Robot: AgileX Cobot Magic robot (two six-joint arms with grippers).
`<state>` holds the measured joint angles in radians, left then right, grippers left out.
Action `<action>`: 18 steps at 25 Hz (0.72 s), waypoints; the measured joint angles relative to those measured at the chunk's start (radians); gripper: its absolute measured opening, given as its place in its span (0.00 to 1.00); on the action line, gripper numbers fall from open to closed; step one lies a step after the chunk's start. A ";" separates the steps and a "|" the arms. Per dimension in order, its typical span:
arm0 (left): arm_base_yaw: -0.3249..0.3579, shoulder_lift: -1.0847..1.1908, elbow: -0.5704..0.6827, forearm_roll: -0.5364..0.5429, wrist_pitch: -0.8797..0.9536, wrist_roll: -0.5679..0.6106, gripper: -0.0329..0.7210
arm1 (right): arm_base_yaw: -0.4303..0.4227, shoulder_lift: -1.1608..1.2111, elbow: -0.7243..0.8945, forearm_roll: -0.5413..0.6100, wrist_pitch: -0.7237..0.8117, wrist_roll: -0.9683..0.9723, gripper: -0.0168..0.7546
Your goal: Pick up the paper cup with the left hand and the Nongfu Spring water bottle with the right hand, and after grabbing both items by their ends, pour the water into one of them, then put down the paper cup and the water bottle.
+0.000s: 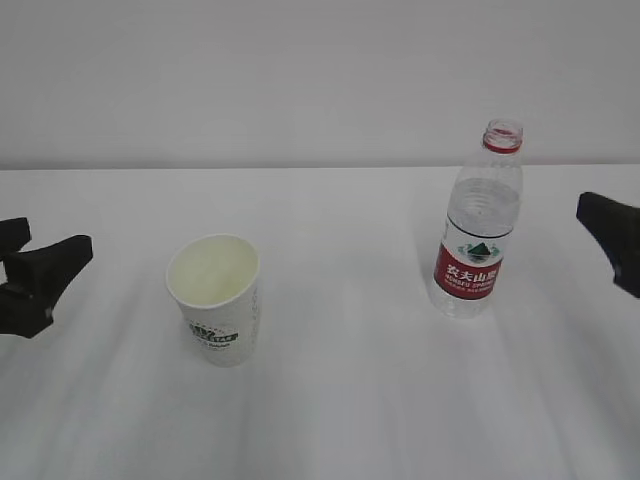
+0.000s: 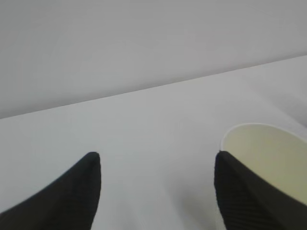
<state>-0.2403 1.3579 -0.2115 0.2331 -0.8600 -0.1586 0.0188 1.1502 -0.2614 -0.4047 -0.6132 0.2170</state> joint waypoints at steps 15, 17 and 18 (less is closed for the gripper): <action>0.000 0.112 0.122 0.044 -0.269 0.000 0.77 | 0.000 0.227 0.128 0.047 -0.360 0.002 0.78; 0.000 0.127 0.128 0.041 -0.276 0.000 0.77 | 0.000 0.270 0.143 0.057 -0.427 0.002 0.78; 0.000 0.135 0.128 0.041 -0.276 0.000 0.77 | 0.000 0.295 0.155 0.066 -0.465 0.002 0.78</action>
<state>-0.2403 1.4932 -0.0832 0.2737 -1.1357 -0.1586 0.0188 1.4452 -0.1068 -0.3385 -1.0785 0.2194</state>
